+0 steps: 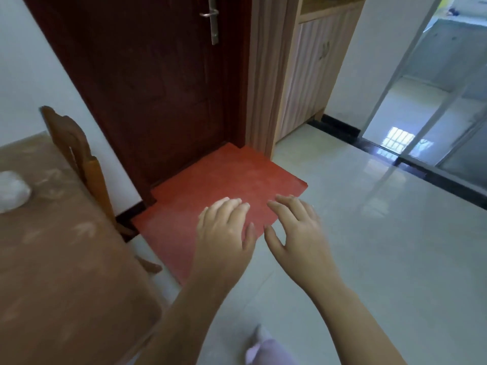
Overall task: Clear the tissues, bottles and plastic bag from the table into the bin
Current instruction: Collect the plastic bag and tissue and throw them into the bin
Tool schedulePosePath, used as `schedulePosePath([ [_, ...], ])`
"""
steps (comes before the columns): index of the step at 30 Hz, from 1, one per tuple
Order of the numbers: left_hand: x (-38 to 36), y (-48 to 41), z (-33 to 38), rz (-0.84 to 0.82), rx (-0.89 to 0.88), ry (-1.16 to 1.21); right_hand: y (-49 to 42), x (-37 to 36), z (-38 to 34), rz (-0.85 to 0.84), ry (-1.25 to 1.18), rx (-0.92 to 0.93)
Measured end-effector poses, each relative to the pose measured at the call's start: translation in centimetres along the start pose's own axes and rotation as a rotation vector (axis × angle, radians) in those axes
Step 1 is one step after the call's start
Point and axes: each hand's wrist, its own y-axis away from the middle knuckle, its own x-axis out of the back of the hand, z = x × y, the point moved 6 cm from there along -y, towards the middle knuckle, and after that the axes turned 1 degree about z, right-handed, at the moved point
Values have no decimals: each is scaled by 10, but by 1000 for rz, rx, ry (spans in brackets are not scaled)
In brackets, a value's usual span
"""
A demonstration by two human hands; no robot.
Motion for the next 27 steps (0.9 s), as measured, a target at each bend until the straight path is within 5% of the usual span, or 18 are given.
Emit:
schedulePosePath([
  [11, -20, -103, -85, 127, 281, -203, -164, -87, 8, -162, -155, 283],
  [27, 25, -182, -290, 301, 622, -371, -323, -258, -144, -328, -350, 645],
])
